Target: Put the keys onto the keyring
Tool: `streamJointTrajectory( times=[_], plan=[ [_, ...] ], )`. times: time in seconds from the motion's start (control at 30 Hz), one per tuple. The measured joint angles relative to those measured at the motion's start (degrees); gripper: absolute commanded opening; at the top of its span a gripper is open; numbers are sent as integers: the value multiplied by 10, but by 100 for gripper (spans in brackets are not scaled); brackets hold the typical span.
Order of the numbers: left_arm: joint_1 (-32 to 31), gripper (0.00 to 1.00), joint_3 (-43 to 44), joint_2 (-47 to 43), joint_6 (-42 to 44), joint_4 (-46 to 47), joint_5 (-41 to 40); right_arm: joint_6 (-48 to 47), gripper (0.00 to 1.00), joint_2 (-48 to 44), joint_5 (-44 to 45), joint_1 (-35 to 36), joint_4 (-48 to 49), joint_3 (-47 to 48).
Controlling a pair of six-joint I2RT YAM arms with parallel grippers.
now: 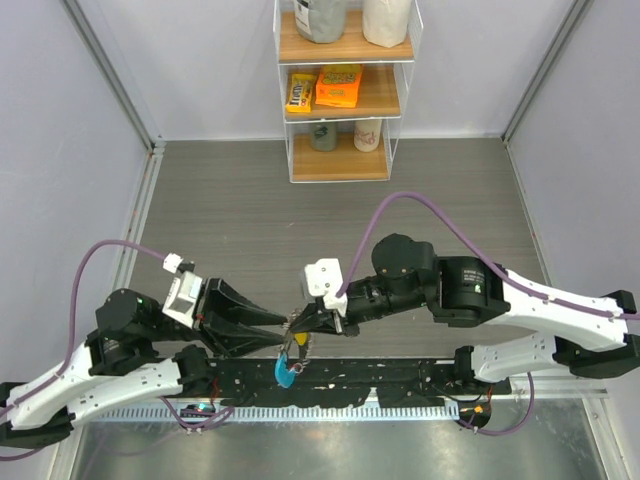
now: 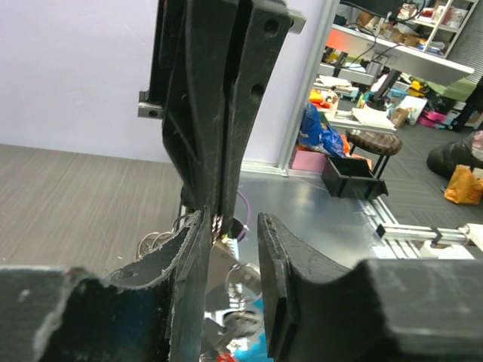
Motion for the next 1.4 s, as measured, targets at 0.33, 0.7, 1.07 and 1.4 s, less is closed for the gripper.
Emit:
streamJointTrajectory(
  times=[0.33, 0.7, 1.07, 1.4],
  plan=[
    [0, 42, 94, 42, 19, -160, 8, 38, 6, 28, 0, 0, -92, 30],
    [0, 42, 150, 84, 44, -285, -3, 82, 6, 49, -39, -11, -123, 61],
    [0, 40, 163, 95, 49, -321, -3, 112, 6, 99, -79, -26, -135, 82],
    [0, 28, 173, 102, 60, -348, -3, 114, 6, 124, -92, -29, -140, 110]
  ],
)
